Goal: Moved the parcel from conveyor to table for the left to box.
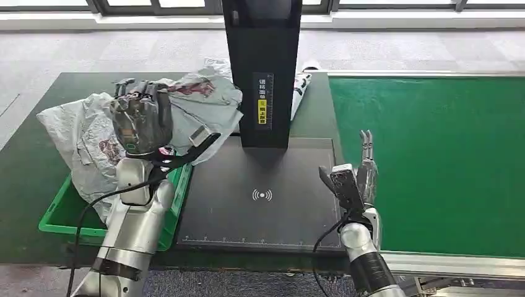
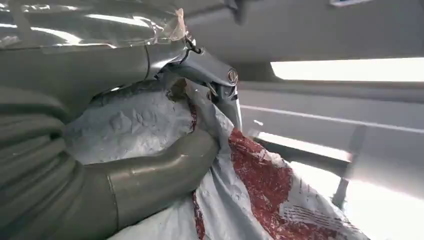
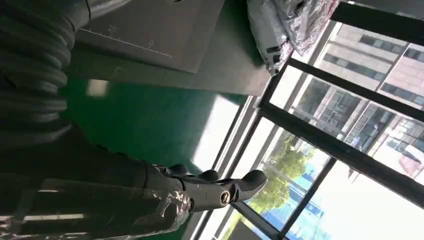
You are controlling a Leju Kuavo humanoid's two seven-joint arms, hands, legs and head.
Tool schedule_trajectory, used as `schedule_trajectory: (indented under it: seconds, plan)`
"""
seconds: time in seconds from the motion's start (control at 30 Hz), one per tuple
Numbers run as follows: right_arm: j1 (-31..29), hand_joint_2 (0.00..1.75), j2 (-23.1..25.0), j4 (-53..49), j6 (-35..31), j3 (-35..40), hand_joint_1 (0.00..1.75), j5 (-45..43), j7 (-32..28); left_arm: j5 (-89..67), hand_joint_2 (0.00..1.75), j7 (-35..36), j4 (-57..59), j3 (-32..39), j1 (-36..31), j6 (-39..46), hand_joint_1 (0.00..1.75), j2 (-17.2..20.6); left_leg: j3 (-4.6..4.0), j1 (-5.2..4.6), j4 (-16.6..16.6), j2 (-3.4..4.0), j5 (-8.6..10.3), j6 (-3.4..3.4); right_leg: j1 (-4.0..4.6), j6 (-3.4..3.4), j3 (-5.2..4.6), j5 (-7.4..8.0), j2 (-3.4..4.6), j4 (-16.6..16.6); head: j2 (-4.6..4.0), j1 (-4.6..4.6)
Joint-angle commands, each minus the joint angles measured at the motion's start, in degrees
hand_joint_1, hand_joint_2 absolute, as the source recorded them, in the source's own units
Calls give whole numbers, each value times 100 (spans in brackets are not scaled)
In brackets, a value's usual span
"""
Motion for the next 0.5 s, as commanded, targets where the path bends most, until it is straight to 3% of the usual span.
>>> schedule_trajectory:
  seconds: [0.03,0.5]
  plan:
    - [-37,175,-10,150,33,-173,0,-67,-56,-432,175,1017,-986,-112,608,-11,175,1520,19,-2,-12,43,-6,-1,0,-9,-1,4,36,-4,-2,-2]
    - [-37,175,-10,150,33,-173,0,-67,-56,-432,175,1017,-986,-112,608,-11,175,1520,3,9,-4,3,1,3,10,-9,-1,-1,-3,-4,0,0]
